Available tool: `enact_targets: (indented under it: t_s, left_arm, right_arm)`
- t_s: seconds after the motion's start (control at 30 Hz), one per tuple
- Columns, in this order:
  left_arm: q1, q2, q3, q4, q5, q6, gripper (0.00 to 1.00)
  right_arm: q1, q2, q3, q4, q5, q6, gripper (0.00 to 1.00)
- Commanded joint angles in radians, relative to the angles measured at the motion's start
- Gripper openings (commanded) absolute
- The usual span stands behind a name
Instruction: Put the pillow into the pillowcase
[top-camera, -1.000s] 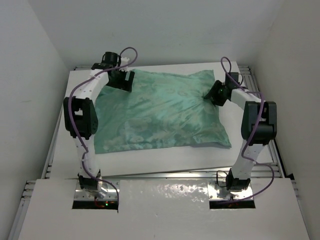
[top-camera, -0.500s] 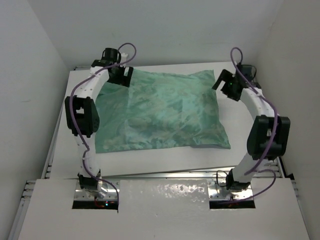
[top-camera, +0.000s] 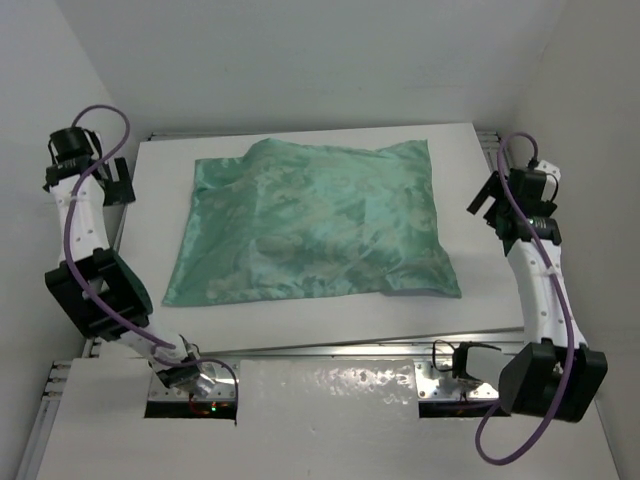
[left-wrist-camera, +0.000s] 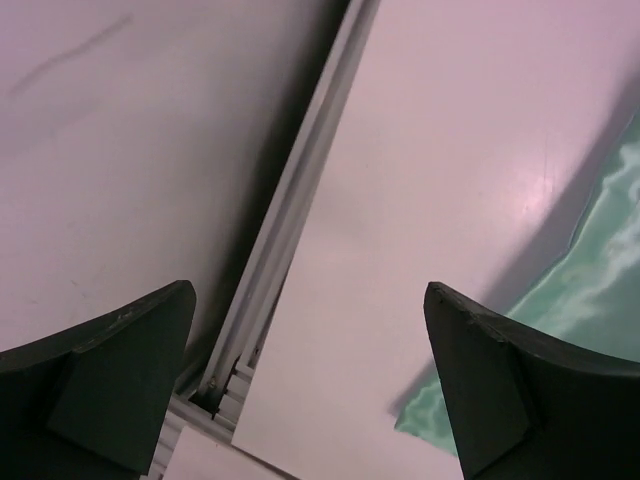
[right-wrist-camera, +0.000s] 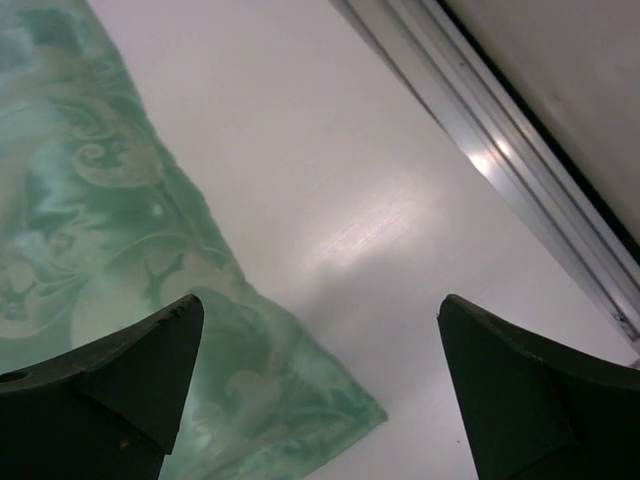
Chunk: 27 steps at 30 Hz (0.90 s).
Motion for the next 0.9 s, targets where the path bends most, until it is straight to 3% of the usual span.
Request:
enact_targets:
  t_s: [0.0,0.3,0.47,0.87]
  left_arm:
    - [-0.028,-0.127,-0.146,0.029,-0.044,0.07,0.97]
    - [0.003,-0.302,-0.35,0.072,-0.084,0.129,1.0]
    - [0.003,-0.378,-0.381,0.052,-0.029,0.119,1.0]
    - [0.003,-0.5,-0.436,0.025,-0.083,0.1,1.0]
  right_arm:
    - [-0.004,-0.08,-0.04,-0.02,0.133,-0.018,0.99]
    - [-0.006,-0.203,-0.075,-0.101,0.121,-0.059,0.99]
    - [-0.004,-0.303,-0.113,-0.136,0.112,-0.085,0.99]
    - [-0.004,-0.426,-0.166,-0.17,0.091,-0.092,0.99]
